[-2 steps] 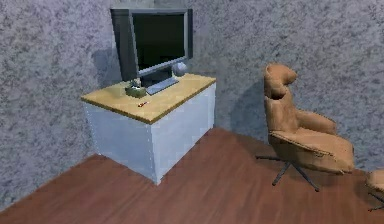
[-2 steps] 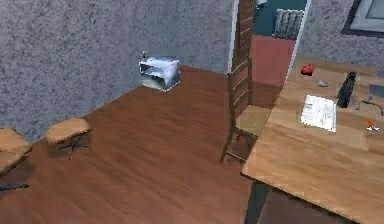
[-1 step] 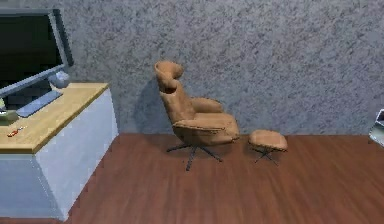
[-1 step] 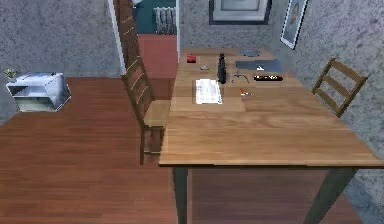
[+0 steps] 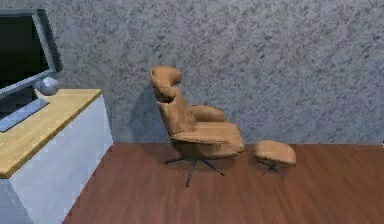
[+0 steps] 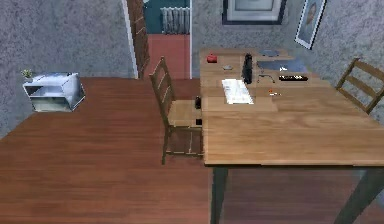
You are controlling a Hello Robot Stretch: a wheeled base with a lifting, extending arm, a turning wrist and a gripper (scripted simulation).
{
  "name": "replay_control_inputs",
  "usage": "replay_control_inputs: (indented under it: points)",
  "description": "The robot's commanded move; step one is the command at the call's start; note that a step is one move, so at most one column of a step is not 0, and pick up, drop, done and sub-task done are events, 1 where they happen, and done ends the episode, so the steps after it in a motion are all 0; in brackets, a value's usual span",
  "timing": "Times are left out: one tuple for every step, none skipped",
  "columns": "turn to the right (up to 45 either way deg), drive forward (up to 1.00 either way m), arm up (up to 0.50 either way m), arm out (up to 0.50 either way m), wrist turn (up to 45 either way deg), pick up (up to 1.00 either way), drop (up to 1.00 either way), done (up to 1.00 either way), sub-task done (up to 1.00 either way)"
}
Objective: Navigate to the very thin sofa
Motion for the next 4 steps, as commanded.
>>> replay_control_inputs:
  points:
    - [45.0,0.0,0.0,0.0,0.0,0.0,0.0,0.0,0.0]
    - [12.0,0.0,0.0,0.0,0.0,0.0,0.0,0.0,0.0]
    - [0.0,0.55,0.0,0.0,0.0,0.0,0.0,0.0,0.0]
    - [3.0,0.0,0.0,0.0,0.0,0.0,0.0,0.0,0.0]
